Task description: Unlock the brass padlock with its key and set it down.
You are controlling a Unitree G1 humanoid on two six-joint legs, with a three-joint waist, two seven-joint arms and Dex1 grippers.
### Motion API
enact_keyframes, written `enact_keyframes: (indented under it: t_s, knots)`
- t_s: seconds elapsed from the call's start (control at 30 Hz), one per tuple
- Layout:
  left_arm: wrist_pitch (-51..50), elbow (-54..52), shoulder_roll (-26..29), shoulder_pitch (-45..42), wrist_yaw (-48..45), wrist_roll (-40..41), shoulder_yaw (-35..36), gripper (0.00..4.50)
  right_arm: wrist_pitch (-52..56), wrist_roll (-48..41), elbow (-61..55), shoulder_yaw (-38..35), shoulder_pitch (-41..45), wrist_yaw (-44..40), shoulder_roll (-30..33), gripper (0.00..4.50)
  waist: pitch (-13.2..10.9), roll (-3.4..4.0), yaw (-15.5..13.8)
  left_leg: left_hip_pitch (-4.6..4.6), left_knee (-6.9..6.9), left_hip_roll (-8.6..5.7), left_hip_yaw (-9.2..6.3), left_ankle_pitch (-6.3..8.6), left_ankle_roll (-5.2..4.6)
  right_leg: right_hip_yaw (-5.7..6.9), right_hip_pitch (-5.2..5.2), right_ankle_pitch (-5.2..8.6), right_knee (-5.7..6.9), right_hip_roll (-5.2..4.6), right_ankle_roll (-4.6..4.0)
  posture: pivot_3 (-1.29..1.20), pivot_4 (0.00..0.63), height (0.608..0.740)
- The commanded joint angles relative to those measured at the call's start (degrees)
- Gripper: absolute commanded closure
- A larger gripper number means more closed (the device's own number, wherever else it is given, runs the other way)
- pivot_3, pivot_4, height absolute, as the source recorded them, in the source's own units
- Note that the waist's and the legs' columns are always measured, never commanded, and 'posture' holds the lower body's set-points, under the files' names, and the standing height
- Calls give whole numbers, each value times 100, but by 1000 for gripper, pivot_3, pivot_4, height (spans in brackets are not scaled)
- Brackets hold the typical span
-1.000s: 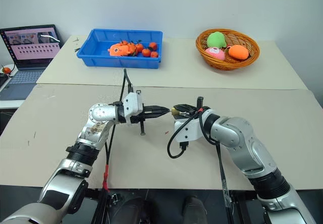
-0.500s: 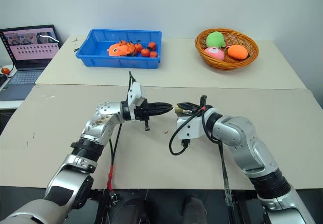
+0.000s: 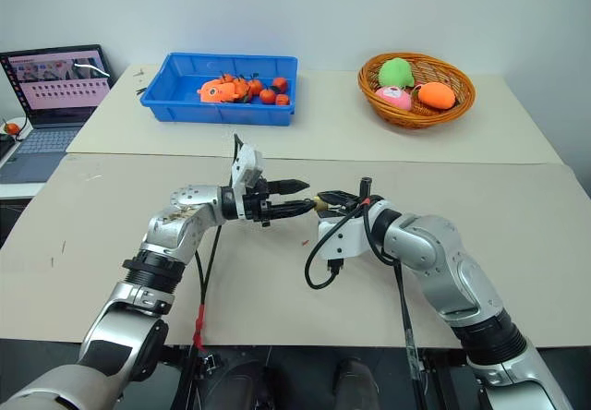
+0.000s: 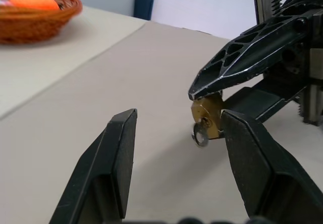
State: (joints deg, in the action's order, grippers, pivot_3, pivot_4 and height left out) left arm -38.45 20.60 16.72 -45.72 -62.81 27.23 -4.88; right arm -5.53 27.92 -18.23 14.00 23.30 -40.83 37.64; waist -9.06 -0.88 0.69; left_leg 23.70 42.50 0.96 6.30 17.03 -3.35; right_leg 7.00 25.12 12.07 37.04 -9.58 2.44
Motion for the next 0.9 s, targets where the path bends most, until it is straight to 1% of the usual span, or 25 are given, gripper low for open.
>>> enact_keyframes:
  t_s: [0.03,0.13,0.2,0.63,0.9]
  knots:
    - [-1688,-167,60,-470,195,789,445,1697,-65,-42,-197,-105,12,72,4,3586,0,0,2,0,0,1,-2,0,0,0,0,0,1,0,0,0,150,692]
    - [-2303,-105,49,-621,395,1032,668,1697,-63,-45,-213,-113,-3,70,11,3586,0,0,5,-1,0,1,-3,0,0,-1,0,1,1,0,1,0,150,692]
    - [-2459,-114,46,-646,467,1101,738,1697,-60,-44,-225,-115,-10,71,9,3586,0,0,6,-1,-1,0,-3,0,0,-1,-1,0,1,0,0,0,150,692]
    - [-2261,-431,261,-362,286,897,296,1697,-89,-44,-216,-70,42,63,-19,3586,0,0,4,-2,1,-1,0,-1,2,-1,-1,0,1,0,-1,0,150,692]
    - [-2395,-217,144,-465,372,1018,413,1697,-135,-17,-283,-41,75,51,-9,3586,0,0,5,-2,2,-1,1,-1,3,-1,-1,0,1,0,-1,0,150,692]
